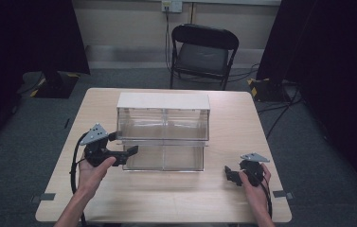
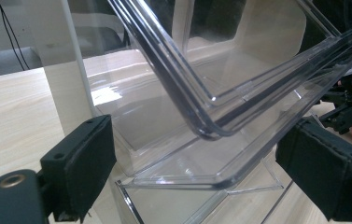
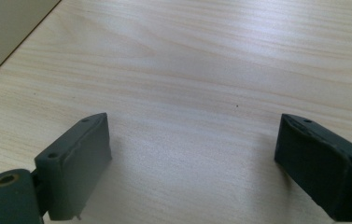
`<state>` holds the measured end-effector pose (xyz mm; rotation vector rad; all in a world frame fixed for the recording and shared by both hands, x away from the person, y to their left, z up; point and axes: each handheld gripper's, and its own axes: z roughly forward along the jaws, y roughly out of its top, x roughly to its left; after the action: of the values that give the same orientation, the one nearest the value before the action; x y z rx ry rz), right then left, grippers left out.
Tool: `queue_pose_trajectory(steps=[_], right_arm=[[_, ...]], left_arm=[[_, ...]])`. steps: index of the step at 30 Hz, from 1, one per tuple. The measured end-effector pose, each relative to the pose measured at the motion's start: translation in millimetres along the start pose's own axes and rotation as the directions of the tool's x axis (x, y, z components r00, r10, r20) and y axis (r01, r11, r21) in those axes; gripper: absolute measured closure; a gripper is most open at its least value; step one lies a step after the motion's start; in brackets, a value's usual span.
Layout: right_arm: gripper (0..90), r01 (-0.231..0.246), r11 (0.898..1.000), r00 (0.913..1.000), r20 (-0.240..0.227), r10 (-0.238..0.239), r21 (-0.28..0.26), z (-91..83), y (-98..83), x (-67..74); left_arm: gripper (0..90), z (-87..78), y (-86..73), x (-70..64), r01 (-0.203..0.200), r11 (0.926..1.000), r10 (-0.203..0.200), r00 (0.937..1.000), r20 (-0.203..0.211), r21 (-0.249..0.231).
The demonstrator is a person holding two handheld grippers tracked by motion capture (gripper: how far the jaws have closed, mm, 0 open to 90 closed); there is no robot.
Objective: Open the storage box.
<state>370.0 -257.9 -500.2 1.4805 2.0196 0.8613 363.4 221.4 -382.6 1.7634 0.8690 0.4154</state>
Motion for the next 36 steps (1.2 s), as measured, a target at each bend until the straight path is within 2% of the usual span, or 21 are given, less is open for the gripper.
queue_pose_trajectory(steps=[36], right_arm=[[9.4,-0.005,1.000,1.0000,0.002,0.005,0.000,0.3,0.1,0.0]], left_arm=[[11.6,0.9,0.0,0.8,-0.002,1.0000,0.002,1.0000,0.004,0.001]])
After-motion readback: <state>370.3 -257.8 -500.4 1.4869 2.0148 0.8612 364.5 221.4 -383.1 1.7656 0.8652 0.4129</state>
